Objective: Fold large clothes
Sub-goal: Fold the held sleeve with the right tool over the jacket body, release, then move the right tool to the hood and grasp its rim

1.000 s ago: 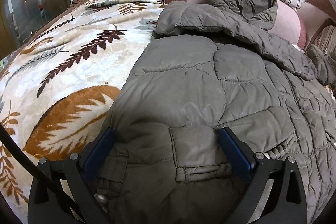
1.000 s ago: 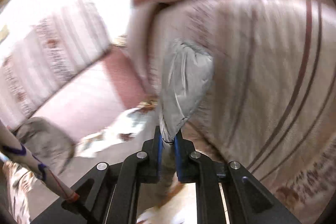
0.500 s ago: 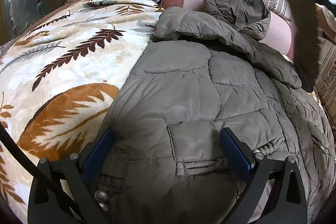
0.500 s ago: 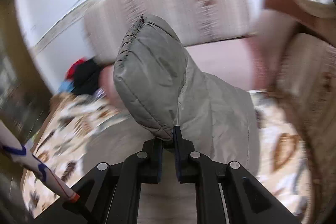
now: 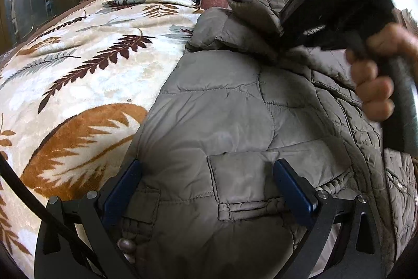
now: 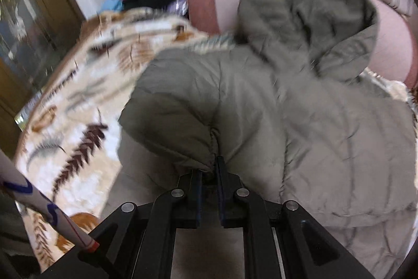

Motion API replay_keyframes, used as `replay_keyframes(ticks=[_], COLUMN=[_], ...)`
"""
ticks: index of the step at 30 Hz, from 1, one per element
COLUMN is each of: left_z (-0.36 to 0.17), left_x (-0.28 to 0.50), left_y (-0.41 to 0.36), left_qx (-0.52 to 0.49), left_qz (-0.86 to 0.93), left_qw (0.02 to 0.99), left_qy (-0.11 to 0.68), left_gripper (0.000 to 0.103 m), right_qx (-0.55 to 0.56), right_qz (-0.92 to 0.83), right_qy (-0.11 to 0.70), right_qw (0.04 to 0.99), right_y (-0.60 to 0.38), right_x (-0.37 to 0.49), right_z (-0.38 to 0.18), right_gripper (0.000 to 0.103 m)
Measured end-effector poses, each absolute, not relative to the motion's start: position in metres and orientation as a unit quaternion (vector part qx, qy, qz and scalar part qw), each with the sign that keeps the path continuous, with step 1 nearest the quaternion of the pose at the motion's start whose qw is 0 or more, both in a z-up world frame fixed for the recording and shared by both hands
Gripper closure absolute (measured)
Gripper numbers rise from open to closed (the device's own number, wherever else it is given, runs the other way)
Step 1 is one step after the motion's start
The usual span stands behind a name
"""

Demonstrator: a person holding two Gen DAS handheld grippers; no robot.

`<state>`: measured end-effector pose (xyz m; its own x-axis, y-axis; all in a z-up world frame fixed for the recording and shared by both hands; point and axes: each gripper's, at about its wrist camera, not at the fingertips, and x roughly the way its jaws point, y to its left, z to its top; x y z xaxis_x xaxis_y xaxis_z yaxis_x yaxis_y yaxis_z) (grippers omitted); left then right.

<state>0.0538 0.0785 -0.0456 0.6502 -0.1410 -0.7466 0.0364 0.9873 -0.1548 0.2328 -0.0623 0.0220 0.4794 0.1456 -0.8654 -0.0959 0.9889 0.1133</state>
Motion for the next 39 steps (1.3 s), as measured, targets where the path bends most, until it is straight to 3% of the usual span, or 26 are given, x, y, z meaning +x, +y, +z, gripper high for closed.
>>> replay_keyframes(ticks=[5,9,10,18,25,33,39], left_z=[-0.046,-0.045,-0.045,-0.045,-0.043,-0.024,0.012], left_x=[0.055,0.054,0.053,0.052,0.048,0.034,0.046], left_y=[0.078,0.079,0.079,0.079,0.08,0.079,0.083], left_qx=[-0.063,-0.064,-0.064,-0.062,-0.066,-0.037,-0.063], left_qz=[-0.049,-0.05,-0.049,-0.048,-0.053,-0.041,-0.05], left_qw=[0.906,0.906,0.906,0.907,0.909,0.904,0.912], left_qy=[0.416,0.415,0.414,0.413,0.408,0.423,0.403], left_gripper=[0.002,0.002,0.002,0.002,0.002,0.002,0.002], right_qx=[0.033,0.044,0.04,0.026,0.145,0.12,0.137], right_qz=[0.08,0.102,0.096,-0.008,-0.085,-0.095,-0.066], right_qy=[0.511,0.498,0.49,0.497,0.531,0.527,0.49], right_qw=[0.855,0.86,0.865,0.867,0.831,0.836,0.858], right_y=[-0.07,-0.087,-0.094,-0.204,-0.31,-0.323,-0.318], right_x=[0.227,0.201,0.193,0.11,0.036,0.006,0.021], right_z=[0.02,0.043,0.049,0.045,0.006,0.008,0.057], right_gripper=[0.084,0.034,0.032,0.032,0.032,0.032,0.028])
